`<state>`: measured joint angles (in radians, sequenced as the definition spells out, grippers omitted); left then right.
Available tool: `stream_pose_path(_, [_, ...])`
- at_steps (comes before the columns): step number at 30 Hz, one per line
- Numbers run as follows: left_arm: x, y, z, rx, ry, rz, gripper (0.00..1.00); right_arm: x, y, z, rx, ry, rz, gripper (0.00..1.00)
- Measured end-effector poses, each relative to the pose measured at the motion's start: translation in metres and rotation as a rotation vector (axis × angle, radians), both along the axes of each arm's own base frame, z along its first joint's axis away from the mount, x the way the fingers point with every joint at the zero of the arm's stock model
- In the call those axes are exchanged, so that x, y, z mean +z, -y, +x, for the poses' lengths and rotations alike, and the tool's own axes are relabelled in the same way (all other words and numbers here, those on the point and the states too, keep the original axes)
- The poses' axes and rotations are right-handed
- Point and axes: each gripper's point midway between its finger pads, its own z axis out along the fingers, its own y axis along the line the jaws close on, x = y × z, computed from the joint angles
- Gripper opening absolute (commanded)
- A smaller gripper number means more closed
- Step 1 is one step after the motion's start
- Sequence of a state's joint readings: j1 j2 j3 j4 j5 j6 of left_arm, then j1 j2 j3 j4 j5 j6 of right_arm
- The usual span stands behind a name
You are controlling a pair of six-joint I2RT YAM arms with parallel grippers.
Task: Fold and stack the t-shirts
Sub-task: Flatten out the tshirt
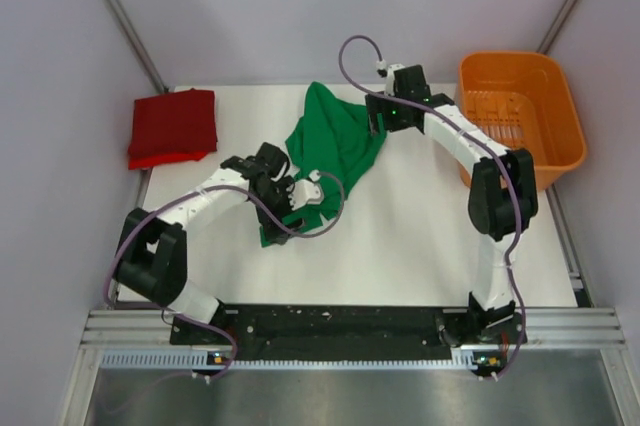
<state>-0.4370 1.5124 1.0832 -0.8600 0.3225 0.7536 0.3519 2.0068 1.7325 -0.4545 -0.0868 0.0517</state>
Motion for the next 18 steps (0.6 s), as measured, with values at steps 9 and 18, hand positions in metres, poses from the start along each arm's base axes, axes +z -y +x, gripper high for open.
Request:
stream_pose_path(9, [-0.06, -0.011, -0.025, -0.094, 0.008, 0.189, 0.76, -0.091, -0.032, -0.054, -0.012, -0.257, 0.006, 0.76])
stream_pose_path(18, [-0.065, -0.015, -0.003, -0.048, 0.105, 0.251, 0.0, -0.115, -0.046, -0.032, -0.046, -0.259, 0.05, 0.1])
